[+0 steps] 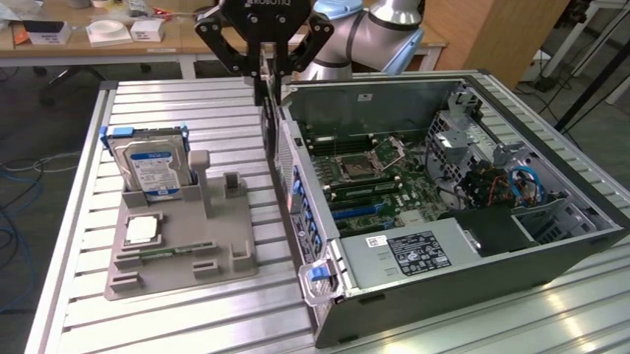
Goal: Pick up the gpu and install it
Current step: 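Pick up the gpu and move the gpu toward the slot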
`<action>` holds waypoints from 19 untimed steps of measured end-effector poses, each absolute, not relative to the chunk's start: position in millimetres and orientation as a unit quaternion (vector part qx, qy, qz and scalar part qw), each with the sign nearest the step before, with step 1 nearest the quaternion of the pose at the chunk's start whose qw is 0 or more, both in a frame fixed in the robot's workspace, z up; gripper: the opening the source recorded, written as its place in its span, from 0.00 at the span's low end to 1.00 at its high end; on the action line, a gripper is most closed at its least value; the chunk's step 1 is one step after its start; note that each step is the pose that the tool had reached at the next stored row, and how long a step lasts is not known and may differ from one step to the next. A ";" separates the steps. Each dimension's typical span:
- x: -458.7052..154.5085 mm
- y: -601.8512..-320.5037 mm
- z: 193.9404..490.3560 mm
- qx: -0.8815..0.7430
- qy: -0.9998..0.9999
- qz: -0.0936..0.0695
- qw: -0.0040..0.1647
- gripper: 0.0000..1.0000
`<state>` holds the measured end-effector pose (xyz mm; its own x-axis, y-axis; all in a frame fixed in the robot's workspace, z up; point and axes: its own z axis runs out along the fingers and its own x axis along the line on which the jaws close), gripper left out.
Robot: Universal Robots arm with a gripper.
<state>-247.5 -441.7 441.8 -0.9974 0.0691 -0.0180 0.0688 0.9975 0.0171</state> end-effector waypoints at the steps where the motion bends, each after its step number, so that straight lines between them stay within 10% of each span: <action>1: -246.1 -441.7 441.8 0.034 0.999 0.008 0.009 0.26; 19: -231.7 -441.7 441.8 0.034 0.999 0.008 0.009 0.26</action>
